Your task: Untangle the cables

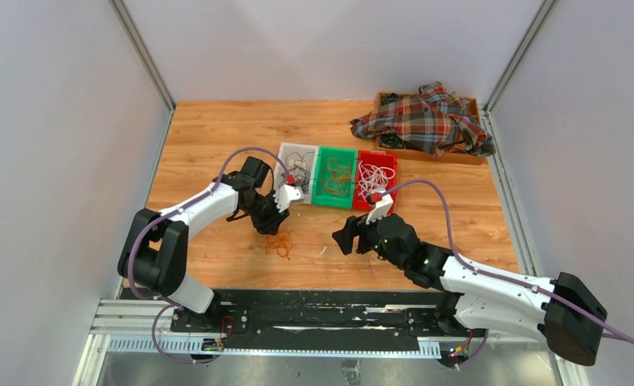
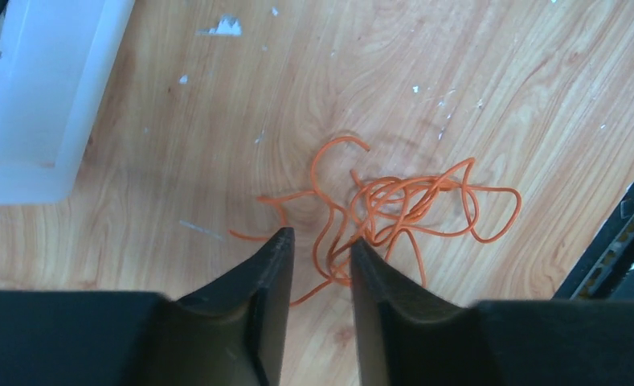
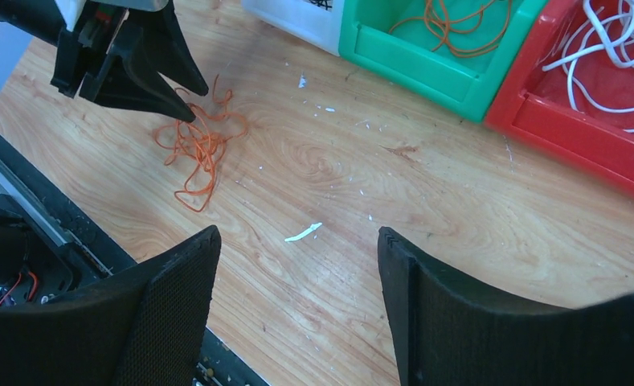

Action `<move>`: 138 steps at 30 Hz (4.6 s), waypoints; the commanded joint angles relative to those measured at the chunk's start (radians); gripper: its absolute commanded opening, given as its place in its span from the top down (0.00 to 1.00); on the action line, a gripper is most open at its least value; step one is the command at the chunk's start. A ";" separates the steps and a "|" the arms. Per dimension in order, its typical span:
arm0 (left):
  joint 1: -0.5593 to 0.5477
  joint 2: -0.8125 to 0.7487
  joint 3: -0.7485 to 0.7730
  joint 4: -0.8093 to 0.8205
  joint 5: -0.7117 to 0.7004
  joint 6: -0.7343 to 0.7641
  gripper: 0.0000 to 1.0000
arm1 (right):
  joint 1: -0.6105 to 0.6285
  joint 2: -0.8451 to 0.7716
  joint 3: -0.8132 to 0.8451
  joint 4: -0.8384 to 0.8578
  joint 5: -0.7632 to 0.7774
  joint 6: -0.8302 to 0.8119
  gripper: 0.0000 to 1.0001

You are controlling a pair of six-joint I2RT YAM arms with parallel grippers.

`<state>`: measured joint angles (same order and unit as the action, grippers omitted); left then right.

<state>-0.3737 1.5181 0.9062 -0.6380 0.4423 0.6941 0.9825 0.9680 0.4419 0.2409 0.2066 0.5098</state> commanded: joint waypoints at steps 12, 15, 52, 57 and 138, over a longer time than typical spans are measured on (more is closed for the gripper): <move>-0.020 -0.174 0.165 -0.130 0.059 -0.114 0.99 | 0.011 0.104 0.042 0.121 -0.013 -0.009 0.27; -0.025 -0.228 0.209 -0.209 0.100 -0.142 0.99 | 0.024 0.164 0.093 0.203 -0.014 -0.050 0.24; -0.105 -0.373 0.512 -0.362 0.229 -0.281 0.99 | 0.061 0.403 0.296 0.545 -0.451 -0.008 0.23; -0.105 -0.374 0.572 -0.361 0.250 -0.312 0.99 | 0.061 0.406 0.262 0.597 -0.437 0.031 0.23; -0.105 -0.442 0.800 -0.325 0.055 -0.371 1.00 | 0.061 0.241 0.567 0.290 -0.397 -0.272 0.59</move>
<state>-0.4740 1.0904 1.7138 -0.9890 0.4881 0.3317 1.0321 1.2037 0.9894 0.5003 -0.1452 0.2615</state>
